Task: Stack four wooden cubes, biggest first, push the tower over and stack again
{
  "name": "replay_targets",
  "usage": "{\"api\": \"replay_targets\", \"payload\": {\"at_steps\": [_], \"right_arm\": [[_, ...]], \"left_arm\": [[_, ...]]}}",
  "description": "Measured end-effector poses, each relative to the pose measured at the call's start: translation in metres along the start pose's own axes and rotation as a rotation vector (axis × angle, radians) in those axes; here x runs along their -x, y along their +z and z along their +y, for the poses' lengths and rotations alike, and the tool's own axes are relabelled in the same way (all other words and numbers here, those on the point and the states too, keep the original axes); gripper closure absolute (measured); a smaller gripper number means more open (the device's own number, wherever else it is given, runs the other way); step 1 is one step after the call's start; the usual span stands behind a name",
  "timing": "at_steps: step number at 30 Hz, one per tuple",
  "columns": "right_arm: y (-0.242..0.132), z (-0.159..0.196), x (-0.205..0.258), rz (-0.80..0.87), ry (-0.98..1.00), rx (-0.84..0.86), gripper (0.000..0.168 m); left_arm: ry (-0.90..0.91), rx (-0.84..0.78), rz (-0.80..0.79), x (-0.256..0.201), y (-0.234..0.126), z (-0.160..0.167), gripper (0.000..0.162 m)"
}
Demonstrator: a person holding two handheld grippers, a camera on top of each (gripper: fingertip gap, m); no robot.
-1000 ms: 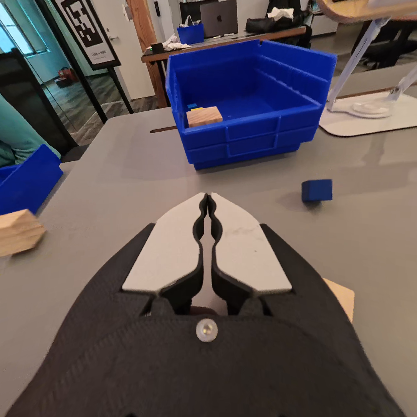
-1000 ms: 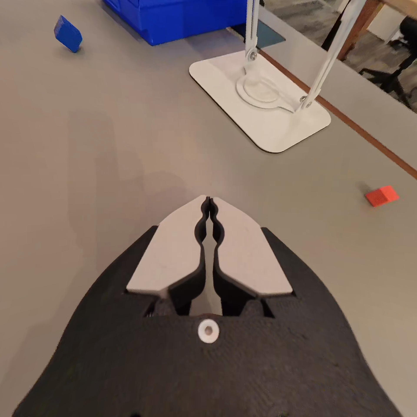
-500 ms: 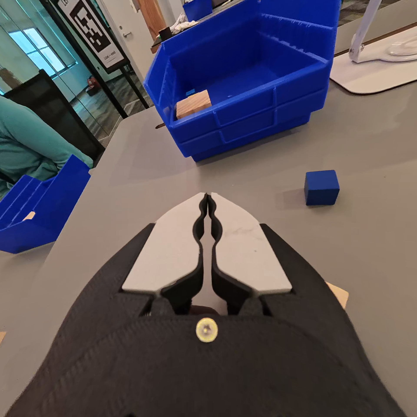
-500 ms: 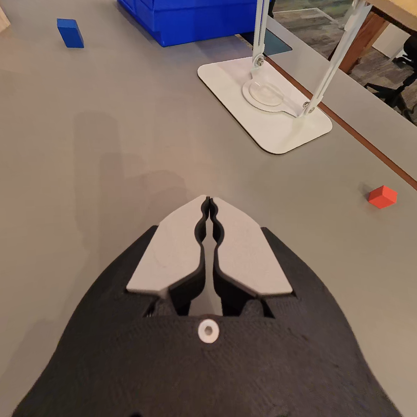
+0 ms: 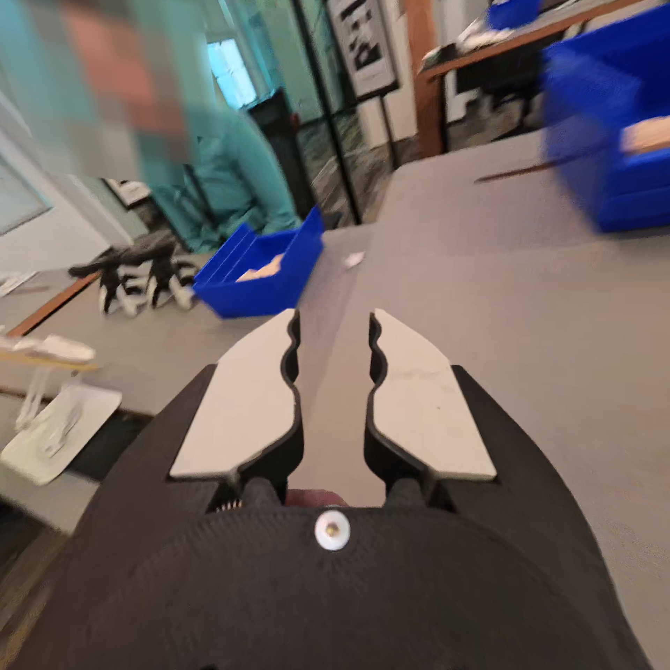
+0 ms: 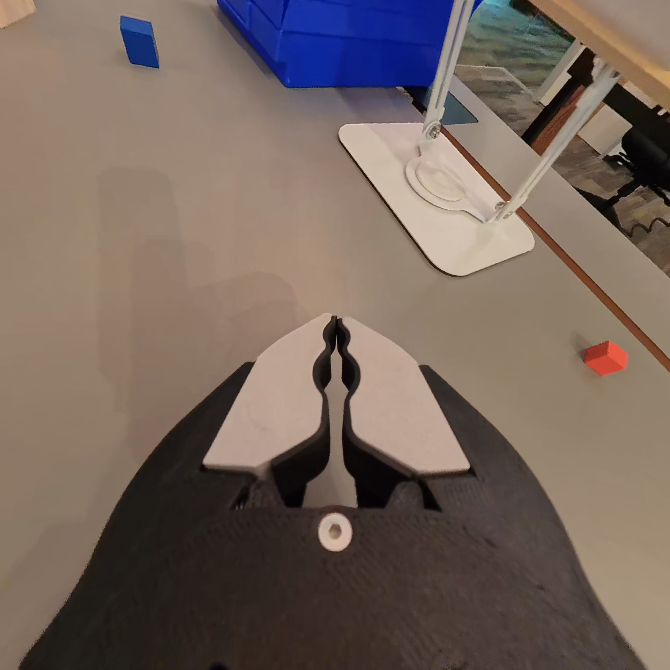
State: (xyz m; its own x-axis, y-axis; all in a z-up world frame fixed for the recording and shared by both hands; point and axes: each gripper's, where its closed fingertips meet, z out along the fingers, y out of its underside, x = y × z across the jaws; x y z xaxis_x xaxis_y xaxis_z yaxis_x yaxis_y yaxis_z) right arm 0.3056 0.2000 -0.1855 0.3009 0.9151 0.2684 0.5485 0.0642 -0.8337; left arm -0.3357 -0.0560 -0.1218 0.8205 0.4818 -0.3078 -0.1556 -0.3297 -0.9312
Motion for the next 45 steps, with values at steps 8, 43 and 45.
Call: {"api": "replay_targets", "payload": {"at_steps": [8,43,45], "right_arm": [[0.022,-0.004,0.037,-0.045,-0.071,0.03,0.168],[0.03,-0.023,0.104,-0.171,-0.116,0.001,0.168],[0.026,-0.026,0.105,-0.177,-0.127,-0.016,0.168]], "left_arm": [[-0.005,0.358,-0.041,0.167,0.066,0.168,0.089],[0.205,0.0,0.888,-0.219,-0.02,-0.057,0.117],[0.25,-0.07,0.968,-0.272,-0.047,-0.085,0.117]]}}
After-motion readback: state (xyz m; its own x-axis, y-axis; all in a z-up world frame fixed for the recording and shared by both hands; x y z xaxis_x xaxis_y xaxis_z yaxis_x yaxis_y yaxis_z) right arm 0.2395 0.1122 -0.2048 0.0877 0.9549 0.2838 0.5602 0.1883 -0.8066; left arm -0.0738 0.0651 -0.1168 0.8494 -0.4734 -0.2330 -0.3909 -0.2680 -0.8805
